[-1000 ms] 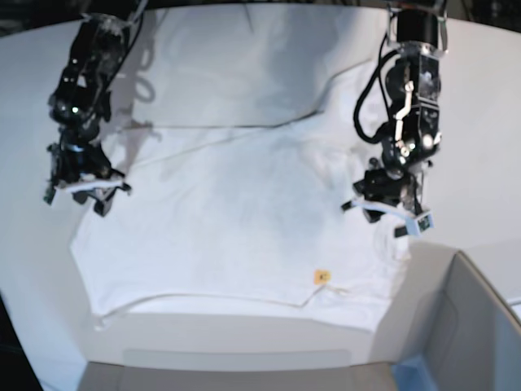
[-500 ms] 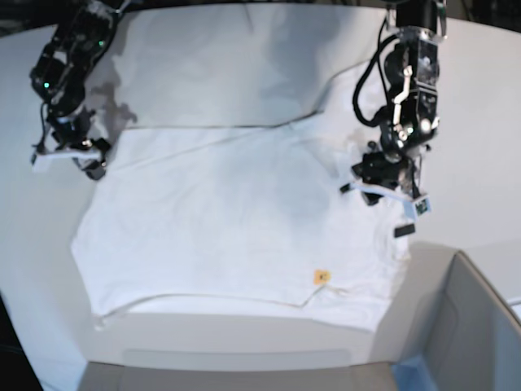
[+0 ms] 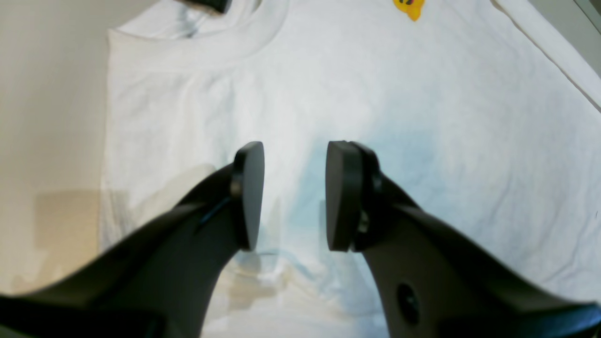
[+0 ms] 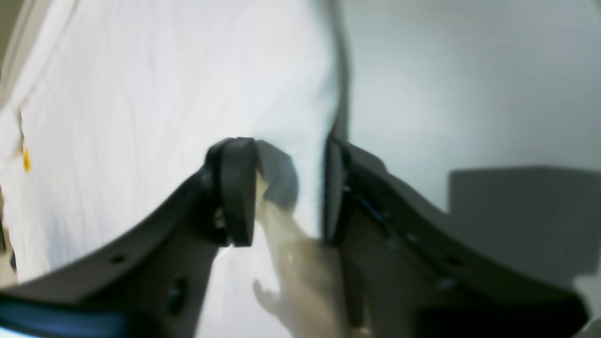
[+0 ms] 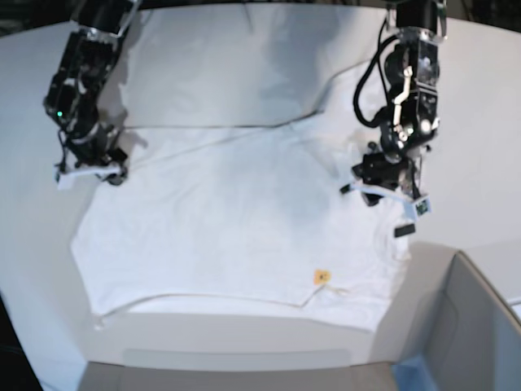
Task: Layout the t-shirt on the table in an organized manner, then fold the t-shirt properly
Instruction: 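Lower the right gripper onto the shirt's crumpled side and smooth it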
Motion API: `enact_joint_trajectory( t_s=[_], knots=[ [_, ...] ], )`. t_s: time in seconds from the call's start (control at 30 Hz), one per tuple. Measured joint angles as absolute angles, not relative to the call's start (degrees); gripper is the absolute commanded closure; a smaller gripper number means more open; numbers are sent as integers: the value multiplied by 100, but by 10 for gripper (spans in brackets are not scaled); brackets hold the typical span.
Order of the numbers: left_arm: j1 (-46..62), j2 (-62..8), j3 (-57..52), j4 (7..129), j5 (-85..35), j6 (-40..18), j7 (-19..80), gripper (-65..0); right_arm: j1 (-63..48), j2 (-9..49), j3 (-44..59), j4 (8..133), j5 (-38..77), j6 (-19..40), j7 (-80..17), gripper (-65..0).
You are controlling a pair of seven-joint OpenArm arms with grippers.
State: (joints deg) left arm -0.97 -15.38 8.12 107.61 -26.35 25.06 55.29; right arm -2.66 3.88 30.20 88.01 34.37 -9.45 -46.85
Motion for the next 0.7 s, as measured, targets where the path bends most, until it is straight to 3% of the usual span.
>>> enact_joint_trajectory(
  t_s=[0.07, 0.13, 0.37, 0.5, 0.7],
  knots=[
    [-97, -1538, 812, 10761, -2635, 2504, 5529, -229, -211, 353, 2941, 8777, 3435, -985, -4744, -51],
    [-95, -1540, 812, 10761, -2635, 2508, 5529, -229, -156, 353, 2941, 8731, 3439, -987, -4748, 0],
    [-102, -1540, 812, 10761, -2635, 2508, 5531, -229, -526, 517, 2945, 9395, 3389, -978, -4781, 0],
    [-99, -1535, 814, 10761, -2637, 2506, 5533, -229, -523, 543, 2867, 10009, 2714, -1007, -4790, 0],
    [-99, -1538, 827, 10761, -2620, 2499, 5531, -229, 360, 569, 1267, 10062, 950, -941, -4840, 0]
  ],
)
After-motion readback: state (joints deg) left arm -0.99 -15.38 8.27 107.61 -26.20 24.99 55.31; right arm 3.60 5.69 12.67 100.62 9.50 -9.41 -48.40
